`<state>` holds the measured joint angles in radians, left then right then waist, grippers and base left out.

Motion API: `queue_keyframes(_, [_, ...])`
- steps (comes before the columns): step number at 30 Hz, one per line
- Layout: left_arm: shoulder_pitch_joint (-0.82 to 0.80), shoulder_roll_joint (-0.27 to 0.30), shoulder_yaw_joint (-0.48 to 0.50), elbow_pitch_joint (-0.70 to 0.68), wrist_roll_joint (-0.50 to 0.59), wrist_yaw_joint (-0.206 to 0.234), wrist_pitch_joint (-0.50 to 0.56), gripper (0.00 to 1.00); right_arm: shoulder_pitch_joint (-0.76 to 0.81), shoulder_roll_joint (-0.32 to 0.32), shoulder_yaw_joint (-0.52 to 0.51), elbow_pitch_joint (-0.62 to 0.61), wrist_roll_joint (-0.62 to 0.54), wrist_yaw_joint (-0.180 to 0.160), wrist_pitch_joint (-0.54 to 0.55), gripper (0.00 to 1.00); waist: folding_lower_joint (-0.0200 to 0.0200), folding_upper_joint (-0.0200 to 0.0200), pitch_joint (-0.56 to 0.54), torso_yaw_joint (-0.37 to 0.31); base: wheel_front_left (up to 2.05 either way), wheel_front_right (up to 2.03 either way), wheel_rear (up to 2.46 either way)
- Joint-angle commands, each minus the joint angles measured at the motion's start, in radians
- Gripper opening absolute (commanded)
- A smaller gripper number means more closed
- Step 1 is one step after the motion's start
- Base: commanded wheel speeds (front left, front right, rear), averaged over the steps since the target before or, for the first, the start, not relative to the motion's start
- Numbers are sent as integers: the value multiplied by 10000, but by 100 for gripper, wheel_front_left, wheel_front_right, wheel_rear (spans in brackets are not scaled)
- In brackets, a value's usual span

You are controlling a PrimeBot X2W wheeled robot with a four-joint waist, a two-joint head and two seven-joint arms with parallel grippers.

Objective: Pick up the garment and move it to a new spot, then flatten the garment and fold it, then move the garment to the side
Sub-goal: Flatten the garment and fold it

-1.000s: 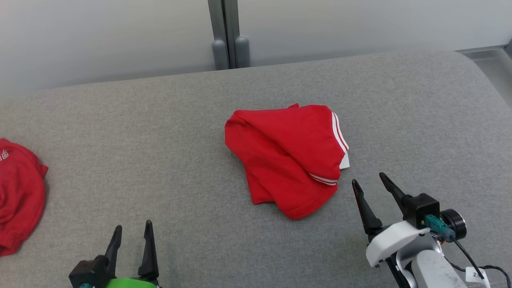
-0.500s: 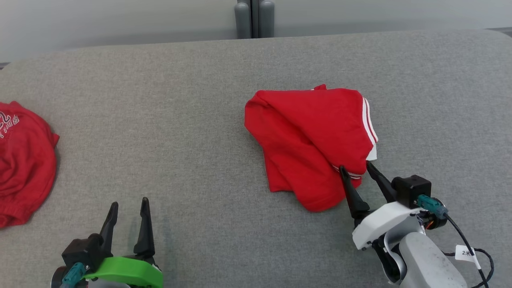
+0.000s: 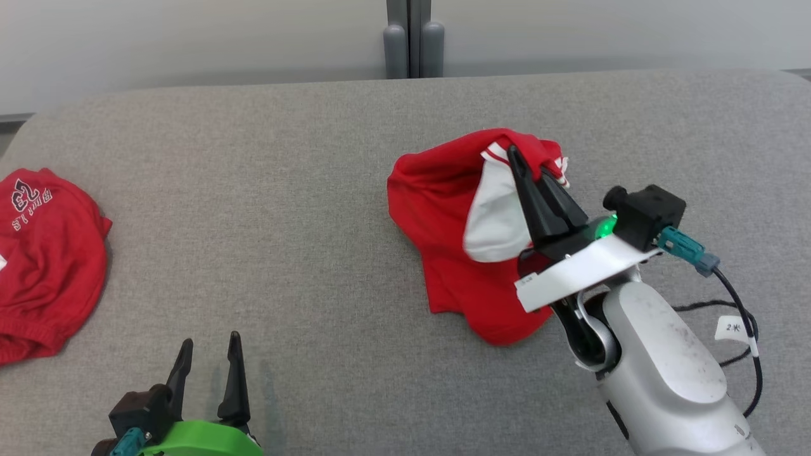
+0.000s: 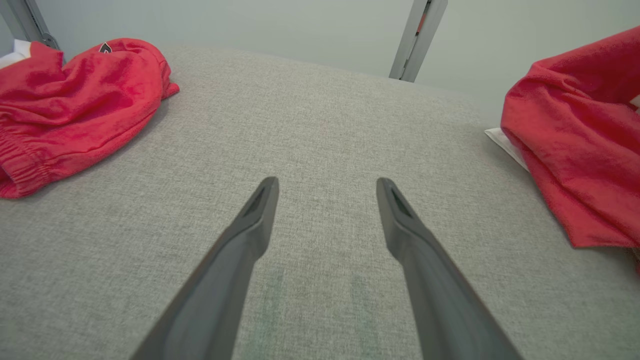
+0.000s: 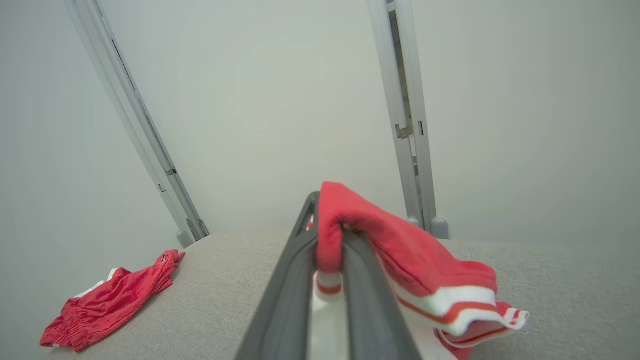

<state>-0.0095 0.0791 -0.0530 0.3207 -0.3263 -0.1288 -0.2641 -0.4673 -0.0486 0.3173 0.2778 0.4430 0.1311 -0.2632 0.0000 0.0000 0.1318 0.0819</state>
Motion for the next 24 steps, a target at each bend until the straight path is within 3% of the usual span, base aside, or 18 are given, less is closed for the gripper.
queue_keyframes(1, [128,-29,1,29,79,-31,-5,100,-315,-37,272,-218,203,-7,-24,0,0,0,-450,-10,0,0,0])
queue_keyframes(7, [408,-180,-65,177,270,-31,-5,100,-1800,-39,1480,-844,1658,-7,-26,0,0,0,-1072,303,0,0,0])
queue_keyframes(14, [642,-254,-115,369,388,-31,-5,100,-4140,-34,1400,-827,3090,-7,-24,0,0,0,-1233,803,0,0,0])
queue_keyframes(20, [485,-269,-173,421,311,-31,-5,100,-5432,-33,794,-389,3010,-7,-24,0,0,0,-1081,1097,0,0,0])
queue_keyframes(24, [543,-273,-1,349,189,-31,-5,100,-4687,-45,703,46,2593,-8,-23,0,0,0,-964,915,0,0,0])
